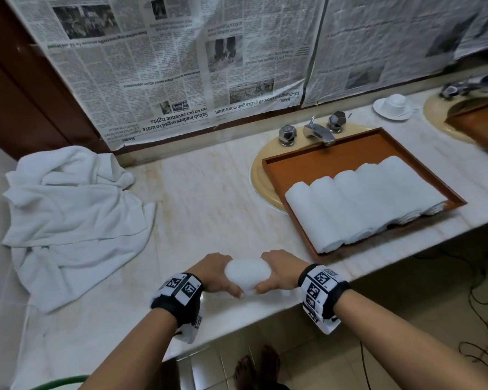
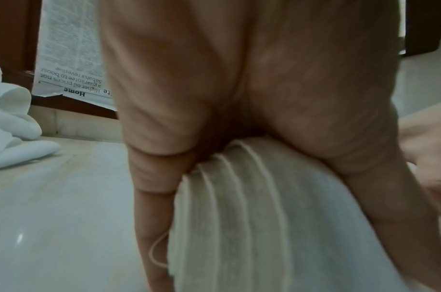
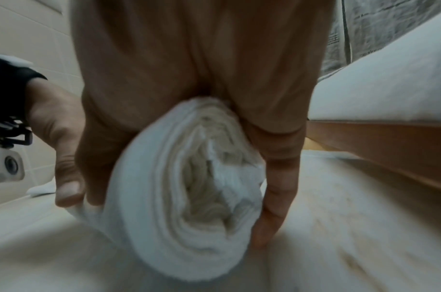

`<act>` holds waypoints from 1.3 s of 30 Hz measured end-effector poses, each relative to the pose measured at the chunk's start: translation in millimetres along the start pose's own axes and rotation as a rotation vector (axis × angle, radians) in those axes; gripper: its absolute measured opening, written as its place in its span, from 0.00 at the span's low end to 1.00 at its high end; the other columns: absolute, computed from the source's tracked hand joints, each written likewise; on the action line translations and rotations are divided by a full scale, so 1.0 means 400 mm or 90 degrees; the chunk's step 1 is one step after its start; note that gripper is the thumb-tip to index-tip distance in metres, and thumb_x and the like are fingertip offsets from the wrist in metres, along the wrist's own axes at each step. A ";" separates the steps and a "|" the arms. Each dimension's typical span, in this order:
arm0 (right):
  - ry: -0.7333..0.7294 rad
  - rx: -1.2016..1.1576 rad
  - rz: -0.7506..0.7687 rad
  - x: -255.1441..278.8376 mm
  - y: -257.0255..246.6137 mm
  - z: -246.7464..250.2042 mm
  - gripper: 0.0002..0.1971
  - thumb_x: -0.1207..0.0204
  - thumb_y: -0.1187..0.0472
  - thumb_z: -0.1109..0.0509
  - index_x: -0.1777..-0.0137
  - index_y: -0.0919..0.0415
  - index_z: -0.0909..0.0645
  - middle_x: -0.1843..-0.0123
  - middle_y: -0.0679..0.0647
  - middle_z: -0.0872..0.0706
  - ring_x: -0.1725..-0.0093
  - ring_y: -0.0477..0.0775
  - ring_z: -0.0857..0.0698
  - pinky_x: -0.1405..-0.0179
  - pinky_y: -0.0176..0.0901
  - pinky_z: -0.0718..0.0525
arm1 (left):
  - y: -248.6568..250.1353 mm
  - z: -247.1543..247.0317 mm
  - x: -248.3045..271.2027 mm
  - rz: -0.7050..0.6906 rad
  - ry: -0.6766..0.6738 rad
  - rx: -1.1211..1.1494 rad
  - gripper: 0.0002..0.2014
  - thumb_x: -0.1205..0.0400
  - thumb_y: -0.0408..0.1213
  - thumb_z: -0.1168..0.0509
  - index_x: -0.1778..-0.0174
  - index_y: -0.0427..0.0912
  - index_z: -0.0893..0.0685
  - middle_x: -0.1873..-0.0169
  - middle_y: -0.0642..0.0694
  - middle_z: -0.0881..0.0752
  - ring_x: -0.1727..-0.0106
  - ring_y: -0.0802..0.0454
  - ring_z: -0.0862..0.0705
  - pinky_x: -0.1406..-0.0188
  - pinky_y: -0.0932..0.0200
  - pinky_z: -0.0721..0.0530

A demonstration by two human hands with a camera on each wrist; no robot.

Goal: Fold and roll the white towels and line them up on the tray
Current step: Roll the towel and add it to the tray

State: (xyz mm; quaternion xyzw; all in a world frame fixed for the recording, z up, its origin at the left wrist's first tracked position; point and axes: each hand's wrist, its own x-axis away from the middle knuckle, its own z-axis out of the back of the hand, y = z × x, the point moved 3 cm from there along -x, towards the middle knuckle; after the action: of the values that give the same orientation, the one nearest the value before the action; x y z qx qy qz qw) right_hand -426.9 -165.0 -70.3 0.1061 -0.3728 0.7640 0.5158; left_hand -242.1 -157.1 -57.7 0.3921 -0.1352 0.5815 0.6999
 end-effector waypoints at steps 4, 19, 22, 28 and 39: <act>0.030 -0.006 -0.013 0.037 -0.005 -0.009 0.32 0.36 0.38 0.20 0.38 0.56 0.22 0.43 0.53 0.18 0.46 0.54 0.20 0.49 0.48 0.20 | 0.010 -0.006 0.019 -0.029 0.007 0.004 0.29 0.34 0.51 0.18 0.40 0.45 0.17 0.45 0.46 0.14 0.44 0.47 0.17 0.50 0.57 0.19; 0.211 -0.146 0.017 0.307 0.072 0.101 0.30 0.34 0.40 0.20 0.33 0.45 0.22 0.40 0.41 0.17 0.41 0.43 0.21 0.44 0.42 0.20 | 0.154 0.036 0.050 -0.209 0.029 0.074 0.35 0.38 0.55 0.19 0.35 0.63 0.24 0.43 0.56 0.16 0.44 0.55 0.17 0.47 0.56 0.15; 0.246 -0.169 0.006 0.365 0.122 0.140 0.32 0.37 0.34 0.22 0.33 0.42 0.23 0.40 0.37 0.17 0.40 0.40 0.20 0.41 0.48 0.17 | 0.240 0.071 0.049 -0.281 0.043 0.074 0.34 0.35 0.54 0.18 0.34 0.64 0.24 0.43 0.60 0.16 0.43 0.59 0.18 0.47 0.61 0.16; 0.333 -0.235 -0.022 0.467 0.255 0.228 0.33 0.38 0.36 0.19 0.33 0.44 0.20 0.41 0.36 0.16 0.40 0.38 0.19 0.39 0.47 0.17 | 0.431 0.134 0.006 -0.366 0.055 0.044 0.34 0.34 0.58 0.20 0.33 0.68 0.25 0.42 0.63 0.17 0.42 0.64 0.19 0.45 0.58 0.14; 0.442 -0.279 -0.073 0.581 0.646 0.412 0.33 0.36 0.45 0.16 0.31 0.50 0.21 0.41 0.41 0.18 0.39 0.41 0.20 0.38 0.38 0.21 | 0.868 0.183 -0.235 -0.431 0.064 -0.007 0.32 0.32 0.57 0.19 0.32 0.66 0.23 0.45 0.72 0.19 0.42 0.73 0.21 0.49 0.73 0.23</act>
State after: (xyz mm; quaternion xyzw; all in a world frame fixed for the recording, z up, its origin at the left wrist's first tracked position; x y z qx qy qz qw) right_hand -791.0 -161.3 53.4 -0.2492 -0.3239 0.6271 0.6631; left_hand -568.8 -269.7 65.7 0.3818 0.0345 0.3340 0.8611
